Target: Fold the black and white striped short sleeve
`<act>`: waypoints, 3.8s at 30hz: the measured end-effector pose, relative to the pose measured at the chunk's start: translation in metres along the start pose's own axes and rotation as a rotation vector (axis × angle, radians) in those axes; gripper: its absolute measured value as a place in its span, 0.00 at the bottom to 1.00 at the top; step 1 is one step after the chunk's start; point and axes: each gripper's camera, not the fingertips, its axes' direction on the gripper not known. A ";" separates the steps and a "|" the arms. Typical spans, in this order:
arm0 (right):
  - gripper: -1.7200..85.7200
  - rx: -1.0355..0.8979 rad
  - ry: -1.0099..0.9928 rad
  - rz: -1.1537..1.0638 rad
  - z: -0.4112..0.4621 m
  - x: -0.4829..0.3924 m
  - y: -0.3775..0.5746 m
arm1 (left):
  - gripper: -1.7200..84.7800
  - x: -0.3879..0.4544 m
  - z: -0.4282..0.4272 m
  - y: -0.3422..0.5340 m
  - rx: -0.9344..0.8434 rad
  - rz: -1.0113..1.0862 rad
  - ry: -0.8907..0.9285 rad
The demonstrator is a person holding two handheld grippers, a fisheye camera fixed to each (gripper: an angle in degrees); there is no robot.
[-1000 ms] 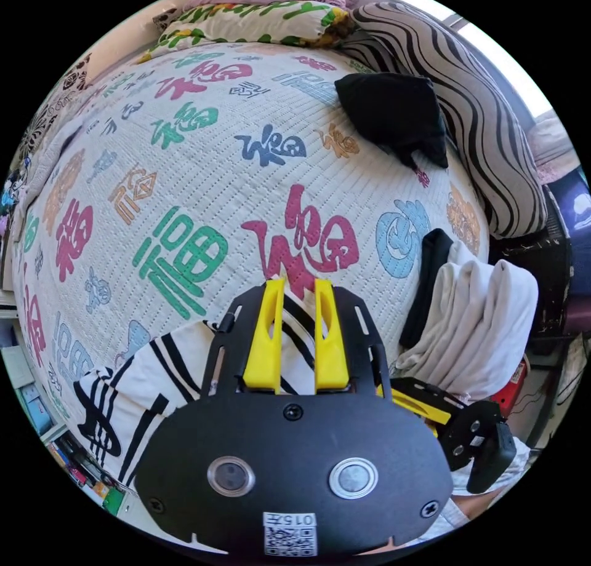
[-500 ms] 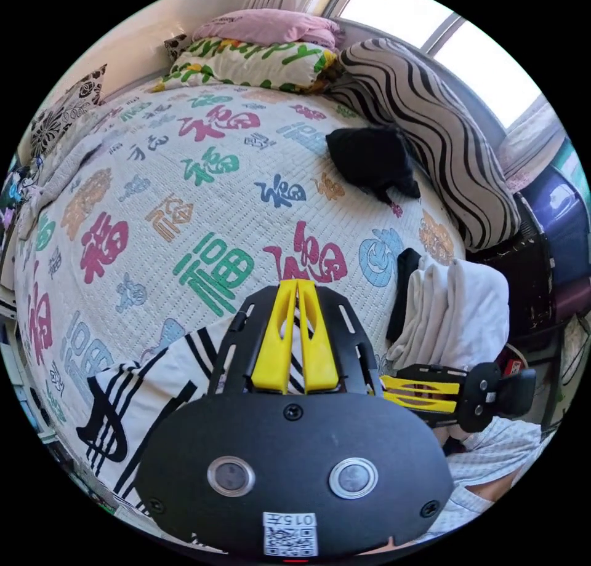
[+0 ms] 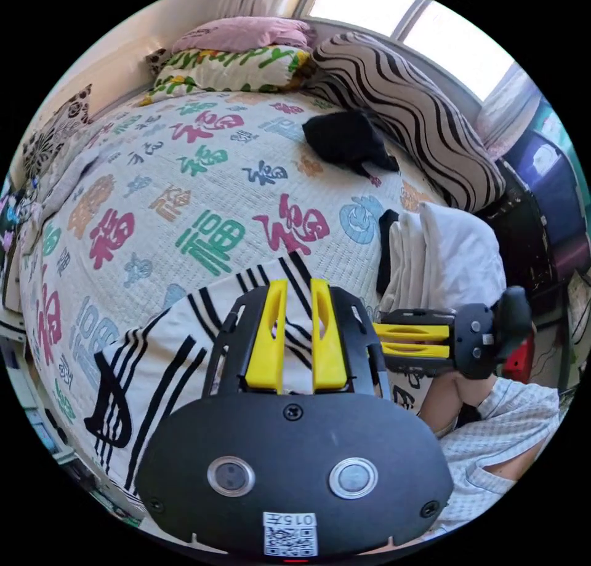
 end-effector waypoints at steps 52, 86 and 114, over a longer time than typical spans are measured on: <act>0.05 -0.012 -0.182 -0.196 0.059 -0.027 -0.020 | 0.08 -0.204 -0.079 0.245 0.243 -0.480 0.031; 0.09 0.079 0.149 -0.522 0.115 -0.147 0.046 | 0.11 -0.018 -0.075 0.330 0.219 -0.180 -0.478; 0.05 0.199 0.030 -0.205 0.123 -0.075 0.026 | 0.11 -0.004 -0.158 0.266 0.389 -0.334 -0.258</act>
